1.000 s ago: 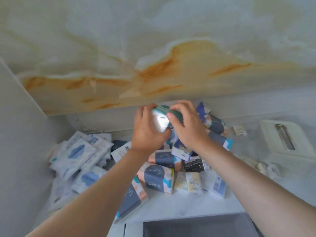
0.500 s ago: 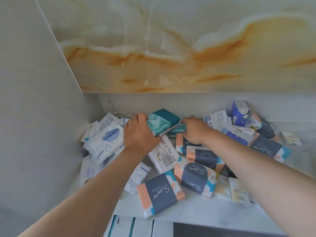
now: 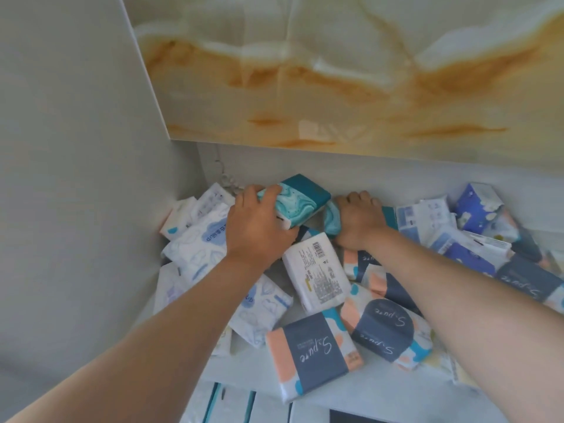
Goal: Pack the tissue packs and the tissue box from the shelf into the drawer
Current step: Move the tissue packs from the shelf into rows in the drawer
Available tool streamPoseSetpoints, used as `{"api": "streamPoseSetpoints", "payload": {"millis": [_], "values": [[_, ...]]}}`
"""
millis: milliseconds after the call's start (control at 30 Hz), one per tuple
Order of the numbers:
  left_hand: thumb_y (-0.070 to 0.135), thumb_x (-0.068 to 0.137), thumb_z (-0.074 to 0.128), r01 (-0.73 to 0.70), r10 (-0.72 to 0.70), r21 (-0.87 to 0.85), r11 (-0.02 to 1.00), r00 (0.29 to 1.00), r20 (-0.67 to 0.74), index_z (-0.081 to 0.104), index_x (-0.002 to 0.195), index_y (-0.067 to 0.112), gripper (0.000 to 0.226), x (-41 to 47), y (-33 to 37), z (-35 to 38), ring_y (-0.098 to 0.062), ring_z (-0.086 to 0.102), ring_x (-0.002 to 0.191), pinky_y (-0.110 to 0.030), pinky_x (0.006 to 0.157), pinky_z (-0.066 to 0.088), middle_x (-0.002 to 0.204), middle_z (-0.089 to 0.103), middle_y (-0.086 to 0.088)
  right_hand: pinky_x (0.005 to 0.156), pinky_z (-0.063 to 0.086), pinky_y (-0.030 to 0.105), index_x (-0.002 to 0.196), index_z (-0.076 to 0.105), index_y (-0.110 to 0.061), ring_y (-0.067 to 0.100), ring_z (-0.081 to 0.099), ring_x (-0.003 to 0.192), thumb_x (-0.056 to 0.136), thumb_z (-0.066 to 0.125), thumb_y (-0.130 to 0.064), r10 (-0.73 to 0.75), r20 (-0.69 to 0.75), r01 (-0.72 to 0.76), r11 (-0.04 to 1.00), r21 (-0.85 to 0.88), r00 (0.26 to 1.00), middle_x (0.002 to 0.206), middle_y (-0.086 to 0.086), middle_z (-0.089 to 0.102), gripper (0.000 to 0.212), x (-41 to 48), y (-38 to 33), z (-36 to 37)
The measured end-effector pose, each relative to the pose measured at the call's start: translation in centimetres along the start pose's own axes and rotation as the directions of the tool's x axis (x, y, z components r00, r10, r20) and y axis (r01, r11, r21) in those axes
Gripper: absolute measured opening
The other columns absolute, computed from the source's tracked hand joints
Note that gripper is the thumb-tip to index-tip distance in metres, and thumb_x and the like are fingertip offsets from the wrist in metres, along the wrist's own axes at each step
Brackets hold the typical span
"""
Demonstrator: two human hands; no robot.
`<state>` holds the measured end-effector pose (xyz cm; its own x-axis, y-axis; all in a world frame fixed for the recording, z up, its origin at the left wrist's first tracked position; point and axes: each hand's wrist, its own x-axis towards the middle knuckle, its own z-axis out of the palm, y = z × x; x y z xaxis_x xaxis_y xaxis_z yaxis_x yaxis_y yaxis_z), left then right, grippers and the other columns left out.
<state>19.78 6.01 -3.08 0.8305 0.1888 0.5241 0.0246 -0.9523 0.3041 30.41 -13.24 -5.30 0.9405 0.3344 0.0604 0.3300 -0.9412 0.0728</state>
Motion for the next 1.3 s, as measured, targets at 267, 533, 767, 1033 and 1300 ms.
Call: {"api": "streamPoseSetpoints", "payload": {"millis": [267,533,767,1033,1300], "values": [[0.048,0.065,0.076,-0.089,0.084,-0.135,0.987,0.996,-0.039,0.051,0.13,0.024,0.074,-2.5,-0.2,-5.7,-0.021,0.04,0.119,-0.033,0.101,0.037,0.129,0.045,-0.002,0.087,0.037,0.037,0.136,0.039,-0.021,0.026,0.04,0.116,0.066,0.078,-0.032,-0.087,-0.211,0.143,0.953,0.266,0.974,0.128,0.006,0.045,0.081,-5.1,0.3,-4.7],[0.038,0.064,0.077,-0.155,0.133,-0.364,0.918,0.988,-0.085,0.049,0.129,0.017,0.074,-7.7,-0.6,-14.2,-0.02,0.047,0.119,-0.034,0.104,0.04,0.126,0.044,0.0,0.09,0.045,0.042,0.137,0.041,-0.015,0.027,0.045,0.116,0.069,0.083,-0.027,-0.003,-0.374,0.198,0.852,0.485,0.927,0.128,0.006,0.049,0.081,-14.6,-1.0,-9.7],[0.048,0.069,0.067,-0.122,0.1,-0.461,0.879,0.992,-0.073,0.046,0.131,0.018,0.072,-12.7,-1.8,-20.4,-0.012,0.048,0.113,-0.025,0.097,0.04,0.121,0.045,0.004,0.094,0.037,0.033,0.152,0.02,-0.028,0.021,0.039,0.122,0.065,0.087,-0.028,0.031,-0.426,0.238,0.791,0.563,0.904,0.134,0.005,0.042,0.109,-22.8,-3.4,-11.7],[0.059,0.075,0.052,-0.149,0.232,-0.461,0.875,0.964,0.127,0.054,0.119,0.022,0.058,-18.8,-4.6,-24.4,-0.006,0.056,0.095,-0.028,0.08,0.049,0.107,0.056,0.01,0.073,0.04,0.011,0.127,0.037,-0.037,0.002,0.054,0.099,0.067,0.082,-0.026,-0.057,-0.239,0.232,0.533,0.814,0.969,0.114,-0.01,0.053,0.075,-30.7,-7.9,-13.1],[0.048,0.072,0.067,-0.053,0.315,-0.424,0.904,0.753,0.578,0.056,0.123,0.033,0.054,-25.4,-6.0,-25.1,-0.002,0.051,0.106,-0.023,0.094,0.043,0.116,0.05,0.013,0.081,0.048,0.03,0.127,0.029,-0.036,0.014,0.054,0.097,0.071,0.078,-0.032,-0.388,0.246,0.036,0.594,0.804,0.888,0.111,-0.006,0.055,0.074,-36.2,-12.5,-9.7]]}}
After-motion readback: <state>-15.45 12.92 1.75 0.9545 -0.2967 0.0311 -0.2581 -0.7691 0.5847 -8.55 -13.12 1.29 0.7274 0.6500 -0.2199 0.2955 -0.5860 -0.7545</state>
